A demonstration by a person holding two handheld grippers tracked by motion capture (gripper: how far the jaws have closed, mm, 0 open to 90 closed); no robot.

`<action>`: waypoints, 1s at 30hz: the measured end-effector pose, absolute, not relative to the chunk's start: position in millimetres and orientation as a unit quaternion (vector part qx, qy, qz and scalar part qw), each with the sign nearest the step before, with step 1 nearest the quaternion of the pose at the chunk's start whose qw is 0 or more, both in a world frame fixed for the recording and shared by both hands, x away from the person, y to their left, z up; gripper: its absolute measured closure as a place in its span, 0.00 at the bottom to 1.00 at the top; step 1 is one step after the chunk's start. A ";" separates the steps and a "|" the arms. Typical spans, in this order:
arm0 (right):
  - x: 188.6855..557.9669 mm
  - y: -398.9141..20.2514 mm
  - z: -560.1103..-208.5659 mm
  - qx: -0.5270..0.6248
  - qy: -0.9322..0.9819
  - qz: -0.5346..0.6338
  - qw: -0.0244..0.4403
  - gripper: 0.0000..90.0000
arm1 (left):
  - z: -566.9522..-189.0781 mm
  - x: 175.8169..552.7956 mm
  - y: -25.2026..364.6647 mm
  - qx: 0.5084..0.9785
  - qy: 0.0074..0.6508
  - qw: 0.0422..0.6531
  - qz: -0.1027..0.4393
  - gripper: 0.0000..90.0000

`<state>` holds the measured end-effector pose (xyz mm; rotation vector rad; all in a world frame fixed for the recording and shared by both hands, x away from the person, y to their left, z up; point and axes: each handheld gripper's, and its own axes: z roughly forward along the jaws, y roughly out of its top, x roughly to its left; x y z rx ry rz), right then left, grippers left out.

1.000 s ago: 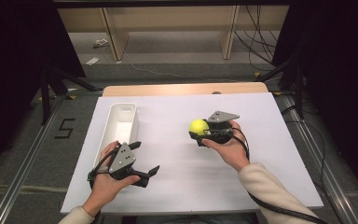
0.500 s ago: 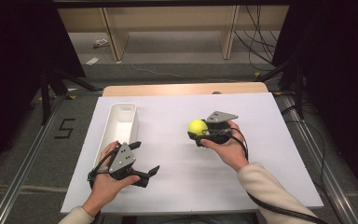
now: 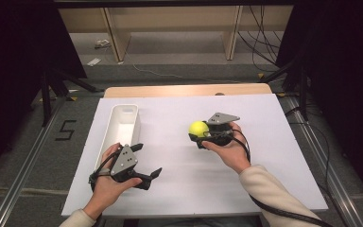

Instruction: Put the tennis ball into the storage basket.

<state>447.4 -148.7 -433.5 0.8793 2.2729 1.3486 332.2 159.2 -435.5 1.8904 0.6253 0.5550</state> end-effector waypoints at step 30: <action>447.0 -138.9 -433.4 0.305 0.804 0.480 0.173 0.29 | -435.4 332.1 159.1 0.786 0.260 0.512 0.231 0.00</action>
